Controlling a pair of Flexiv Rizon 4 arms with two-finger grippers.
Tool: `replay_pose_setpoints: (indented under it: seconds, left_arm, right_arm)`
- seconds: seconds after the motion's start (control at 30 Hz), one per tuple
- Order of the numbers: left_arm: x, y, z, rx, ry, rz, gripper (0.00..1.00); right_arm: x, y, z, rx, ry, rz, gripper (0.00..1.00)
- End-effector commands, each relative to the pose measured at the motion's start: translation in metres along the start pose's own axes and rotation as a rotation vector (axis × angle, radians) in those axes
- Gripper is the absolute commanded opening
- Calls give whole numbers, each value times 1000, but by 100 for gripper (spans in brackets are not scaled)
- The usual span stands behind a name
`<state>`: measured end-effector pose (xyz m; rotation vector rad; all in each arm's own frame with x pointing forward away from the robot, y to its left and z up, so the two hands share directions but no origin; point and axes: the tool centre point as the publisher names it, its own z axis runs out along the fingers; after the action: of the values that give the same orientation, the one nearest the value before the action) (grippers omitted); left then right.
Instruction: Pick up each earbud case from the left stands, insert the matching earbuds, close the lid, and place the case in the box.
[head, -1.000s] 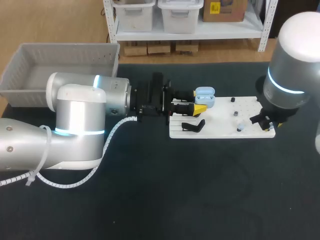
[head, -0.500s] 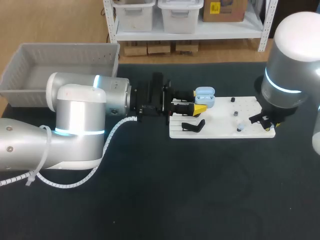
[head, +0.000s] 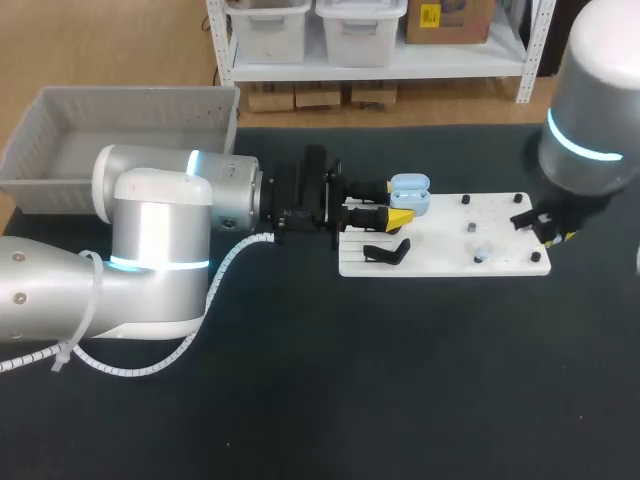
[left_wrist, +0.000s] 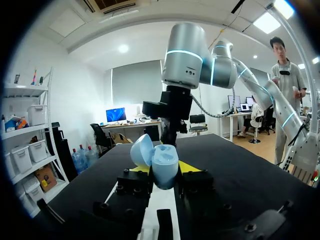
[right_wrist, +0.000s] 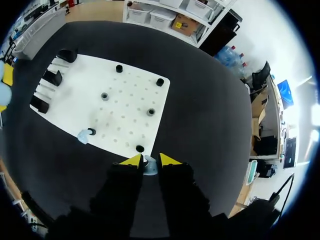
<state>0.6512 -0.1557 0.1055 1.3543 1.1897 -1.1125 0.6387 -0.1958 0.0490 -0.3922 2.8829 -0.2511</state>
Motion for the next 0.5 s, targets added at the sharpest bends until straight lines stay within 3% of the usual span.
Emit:
replay_pose_setpoints:
  seconds: [0.03,0.3,0.5]
  left_arm:
    - [1,-2,0,-7,-3,4,0]
    - [1,-2,0,-7,-3,4,0]
    - [1,-2,0,-7,-3,4,0]
  right_arm:
    - [-6,1,-30,-23,51,6,0]
    - [-11,28,-56,-67,3,8,0]
    - [-11,28,-56,-67,3,8,0]
